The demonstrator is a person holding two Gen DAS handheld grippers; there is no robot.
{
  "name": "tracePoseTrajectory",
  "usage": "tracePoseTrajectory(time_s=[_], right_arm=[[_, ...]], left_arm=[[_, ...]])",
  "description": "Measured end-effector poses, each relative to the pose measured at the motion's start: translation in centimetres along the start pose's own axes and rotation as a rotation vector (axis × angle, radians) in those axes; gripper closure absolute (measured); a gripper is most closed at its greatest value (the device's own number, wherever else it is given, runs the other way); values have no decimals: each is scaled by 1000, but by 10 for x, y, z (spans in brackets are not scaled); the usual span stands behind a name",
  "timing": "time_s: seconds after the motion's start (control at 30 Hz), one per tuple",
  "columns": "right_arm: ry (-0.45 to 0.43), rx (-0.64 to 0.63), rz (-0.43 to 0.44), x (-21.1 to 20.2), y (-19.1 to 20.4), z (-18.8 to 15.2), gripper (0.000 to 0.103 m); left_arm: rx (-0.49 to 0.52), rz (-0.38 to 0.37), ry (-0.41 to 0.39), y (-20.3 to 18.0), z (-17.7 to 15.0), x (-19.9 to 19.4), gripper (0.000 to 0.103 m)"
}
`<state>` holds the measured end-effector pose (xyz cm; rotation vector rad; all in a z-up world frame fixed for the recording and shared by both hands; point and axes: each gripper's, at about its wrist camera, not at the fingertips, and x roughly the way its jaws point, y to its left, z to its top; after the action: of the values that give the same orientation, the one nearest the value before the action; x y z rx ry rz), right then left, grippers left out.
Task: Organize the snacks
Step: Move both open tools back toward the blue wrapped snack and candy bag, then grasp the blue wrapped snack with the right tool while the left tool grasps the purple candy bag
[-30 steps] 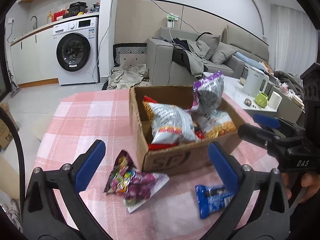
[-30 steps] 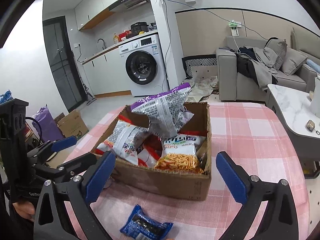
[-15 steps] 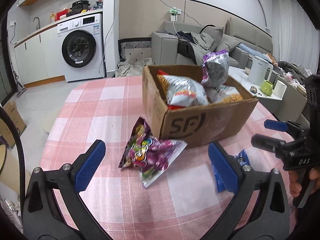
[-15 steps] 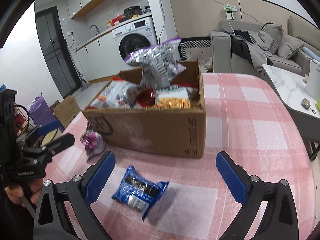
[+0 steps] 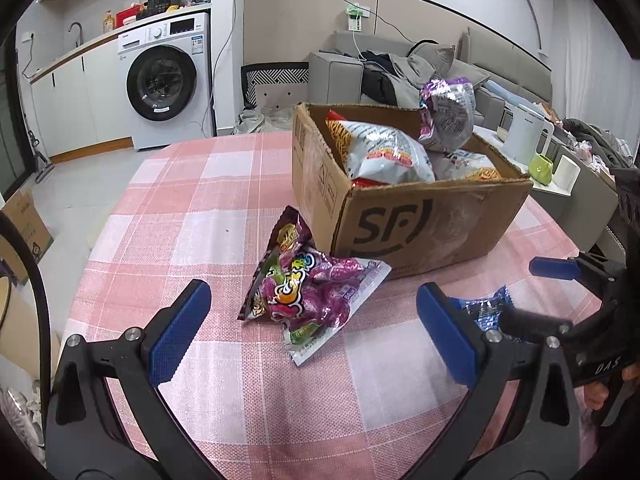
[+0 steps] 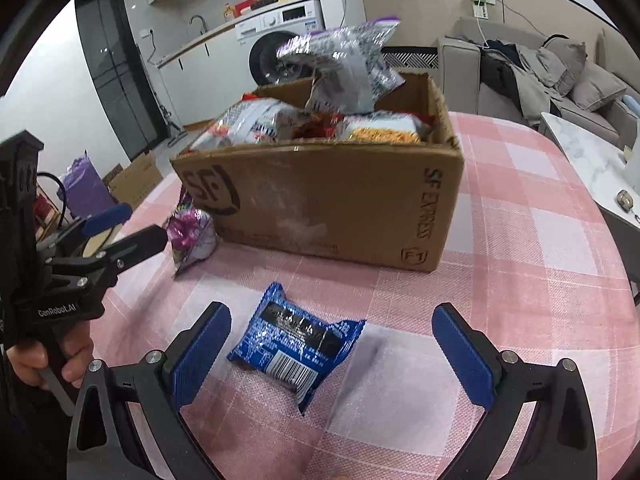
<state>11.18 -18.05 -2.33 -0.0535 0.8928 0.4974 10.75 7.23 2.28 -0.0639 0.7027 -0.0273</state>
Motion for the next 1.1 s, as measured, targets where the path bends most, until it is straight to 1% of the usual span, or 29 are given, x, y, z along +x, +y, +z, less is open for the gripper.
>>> tracePoseTrajectory(time_s=[0.23, 0.43, 0.53, 0.7, 0.8, 0.93, 0.97, 1.0, 1.03, 1.07, 1.1], right_arm=[[63, 8, -10, 21, 2, -9, 1], [90, -7, -17, 35, 11, -16, 1], [104, -23, -35, 42, 14, -18, 1], [113, -24, -62, 46, 11, -17, 1], [116, -13, -64, 48, 9, -17, 1], [113, -29, -56, 49, 6, -17, 2], [110, -33, -58, 49, 9, -18, 2], [107, -38, -60, 49, 10, -19, 5], [101, -44, -56, 47, 10, -19, 10], [95, -48, -48, 46, 10, -20, 12], [92, -51, -42, 45, 11, -20, 18]], left_arm=[[13, 14, 26, -1, -6, 12, 1], [4, 19, 51, -1, -9, 22, 1], [5, 21, 53, -1, -10, 24, 1], [6, 24, 60, -1, -10, 26, 1], [7, 21, 60, -1, -9, 28, 1], [7, 23, 64, -1, -11, 29, 1], [6, 25, 65, 0, -11, 30, 1], [6, 26, 66, 0, -12, 30, 1], [5, 27, 66, 0, -11, 30, 1], [2, 27, 67, 1, -11, 31, 1], [1, 27, 68, 0, -12, 31, 1]])
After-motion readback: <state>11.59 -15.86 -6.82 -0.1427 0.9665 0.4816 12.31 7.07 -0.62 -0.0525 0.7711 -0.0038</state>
